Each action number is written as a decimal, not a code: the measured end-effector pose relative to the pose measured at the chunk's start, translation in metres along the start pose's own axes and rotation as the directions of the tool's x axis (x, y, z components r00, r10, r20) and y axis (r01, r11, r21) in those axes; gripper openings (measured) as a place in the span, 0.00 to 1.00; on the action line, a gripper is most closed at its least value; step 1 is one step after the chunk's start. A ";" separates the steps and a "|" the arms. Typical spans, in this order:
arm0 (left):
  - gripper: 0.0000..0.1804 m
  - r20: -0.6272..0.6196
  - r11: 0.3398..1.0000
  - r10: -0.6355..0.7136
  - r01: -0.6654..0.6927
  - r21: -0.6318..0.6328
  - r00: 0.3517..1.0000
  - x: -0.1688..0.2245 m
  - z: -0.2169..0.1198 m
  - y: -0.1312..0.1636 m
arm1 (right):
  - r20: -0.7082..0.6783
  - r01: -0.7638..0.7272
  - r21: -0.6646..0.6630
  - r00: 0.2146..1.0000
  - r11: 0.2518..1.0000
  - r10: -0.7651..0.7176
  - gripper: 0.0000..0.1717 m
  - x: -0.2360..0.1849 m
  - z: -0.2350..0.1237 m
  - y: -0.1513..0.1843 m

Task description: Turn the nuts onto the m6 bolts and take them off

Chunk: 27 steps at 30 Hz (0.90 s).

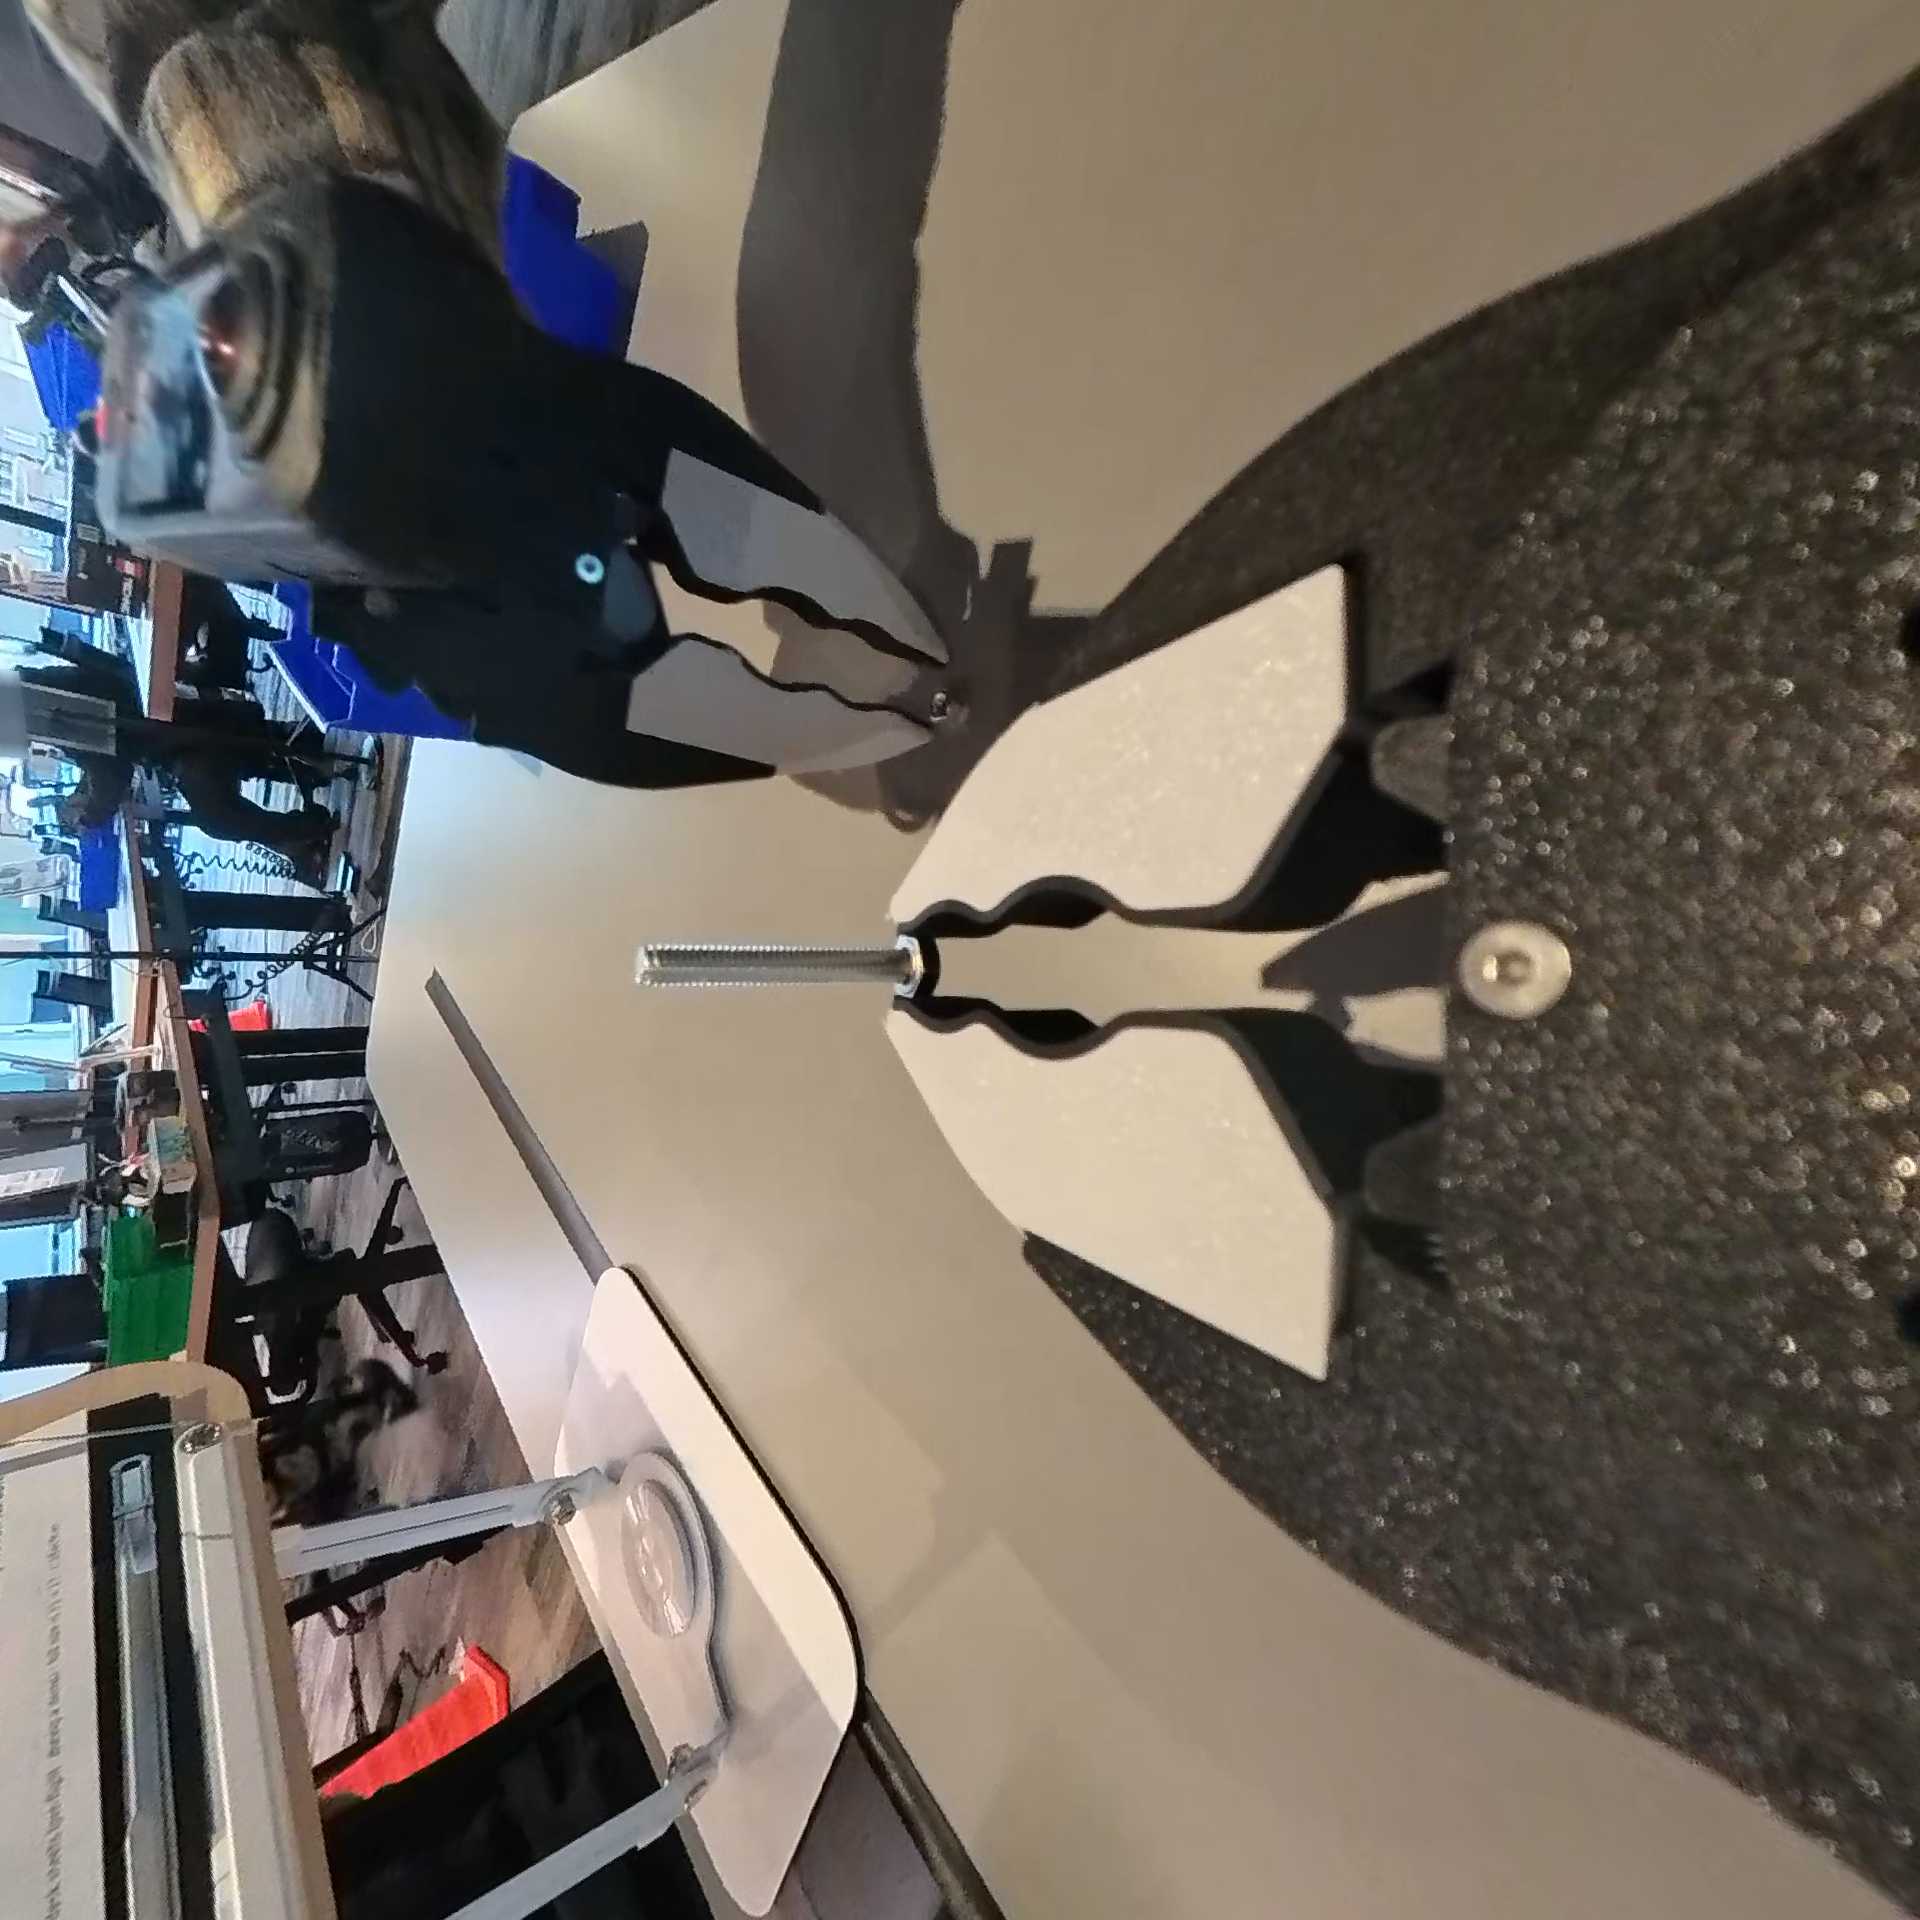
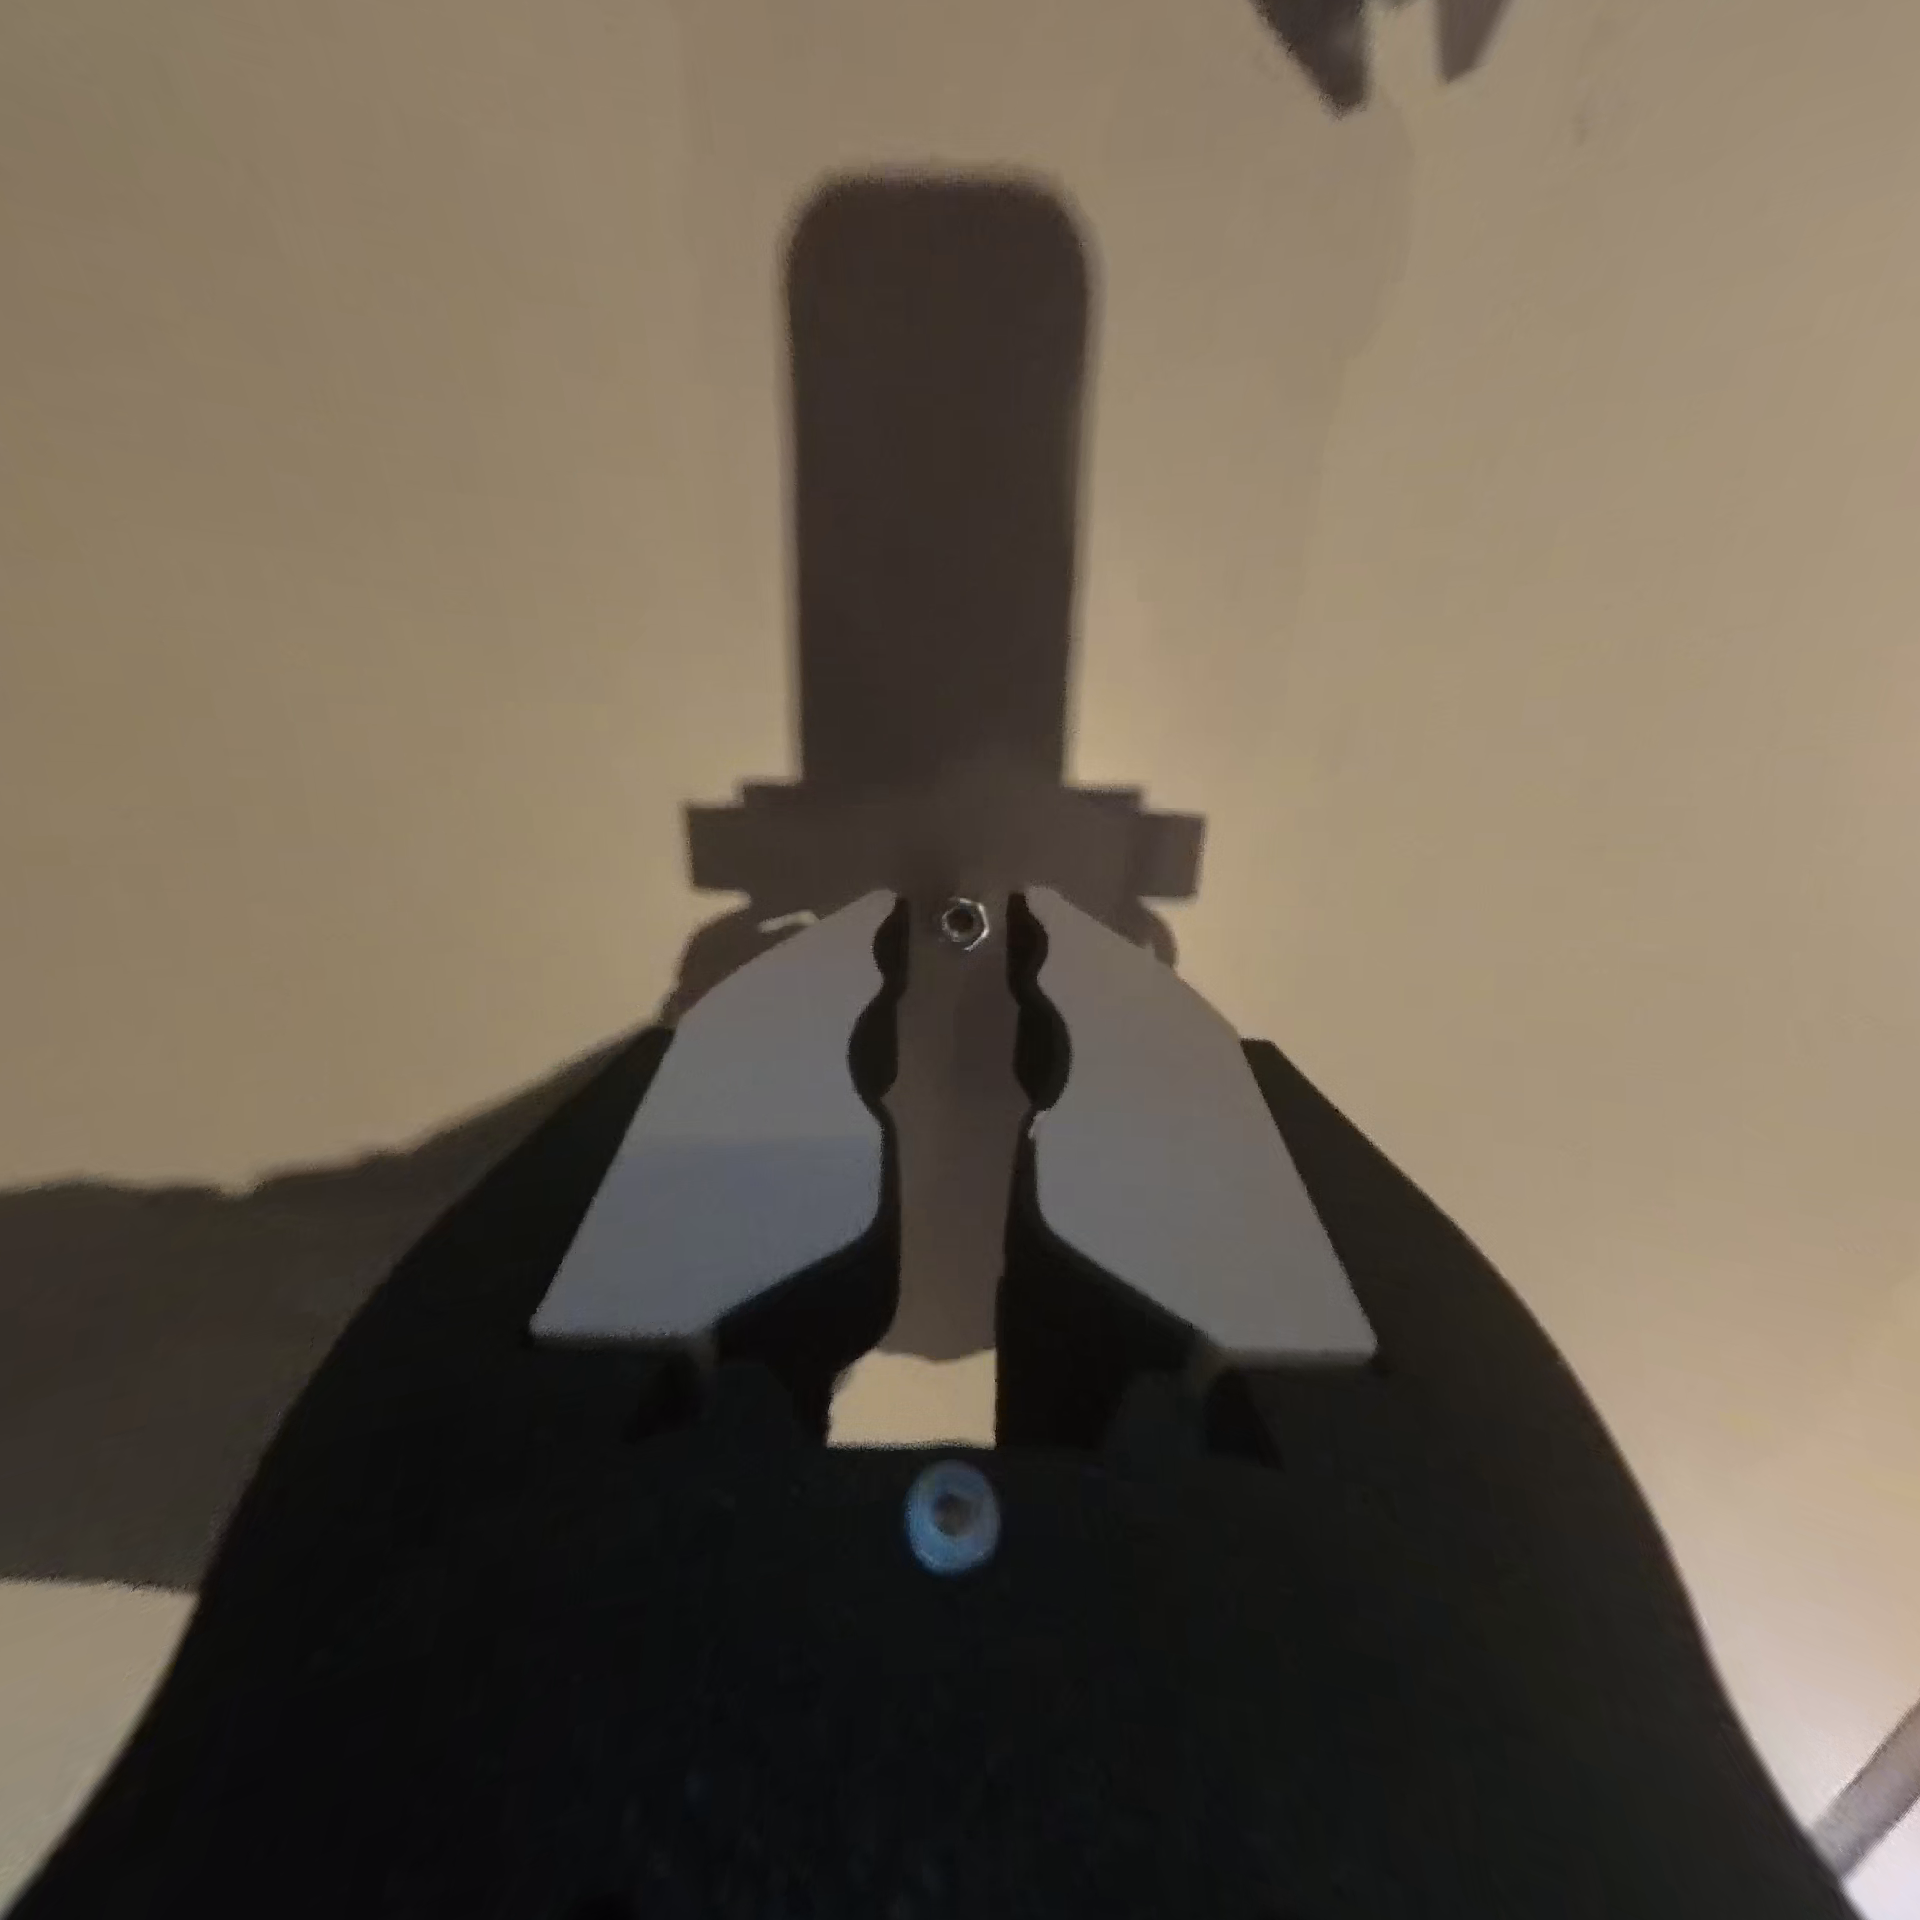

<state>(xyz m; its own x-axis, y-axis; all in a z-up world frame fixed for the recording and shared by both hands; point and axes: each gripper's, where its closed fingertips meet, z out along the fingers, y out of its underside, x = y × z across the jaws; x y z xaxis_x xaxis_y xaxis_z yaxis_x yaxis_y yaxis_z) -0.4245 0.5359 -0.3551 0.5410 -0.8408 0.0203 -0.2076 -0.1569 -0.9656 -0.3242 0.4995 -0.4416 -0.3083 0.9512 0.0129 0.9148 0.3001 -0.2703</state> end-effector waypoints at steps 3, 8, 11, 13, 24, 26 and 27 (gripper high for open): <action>0.05 0.003 1.000 -0.002 0.002 0.000 1.000 -0.001 -0.001 0.000 | 0.015 0.017 -0.049 1.000 0.999 -0.017 0.10 0.000 0.003 0.004; 0.05 0.002 1.000 -0.005 0.005 -0.003 1.000 -0.001 0.000 0.001 | 0.024 0.033 -0.075 0.999 0.997 -0.032 0.09 -0.001 0.006 0.005; 0.05 0.003 1.000 -0.003 0.003 -0.003 1.000 -0.001 0.000 0.001 | 0.028 0.044 -0.103 0.999 0.994 -0.042 0.08 -0.002 0.009 0.008; 0.05 0.004 1.000 -0.005 0.005 -0.002 1.000 -0.001 -0.001 0.001 | 0.028 0.039 -0.105 0.999 0.994 -0.036 0.06 -0.002 0.010 0.008; 0.05 -0.031 0.998 0.034 -0.035 -0.043 0.999 0.010 0.008 0.006 | -0.081 -0.098 0.074 0.991 0.992 0.104 0.06 0.015 -0.085 -0.037; 0.05 -0.046 0.997 0.048 -0.050 -0.051 0.998 0.016 0.011 0.006 | -0.117 -0.070 0.121 0.990 0.990 0.085 0.06 0.019 -0.120 -0.061; 0.05 -0.053 0.997 0.057 -0.059 -0.051 0.997 0.020 0.012 0.006 | -0.122 -0.056 0.132 0.990 0.990 0.073 0.06 0.019 -0.131 -0.072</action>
<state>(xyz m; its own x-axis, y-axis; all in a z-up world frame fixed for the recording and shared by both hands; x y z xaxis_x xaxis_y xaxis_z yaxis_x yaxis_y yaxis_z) -0.4050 0.5250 -0.3634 0.4845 -0.8745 -0.0209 -0.2809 -0.1329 -0.9505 -0.3615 0.5054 -0.2954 -0.2069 0.9721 0.1107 0.8881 0.2340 -0.3956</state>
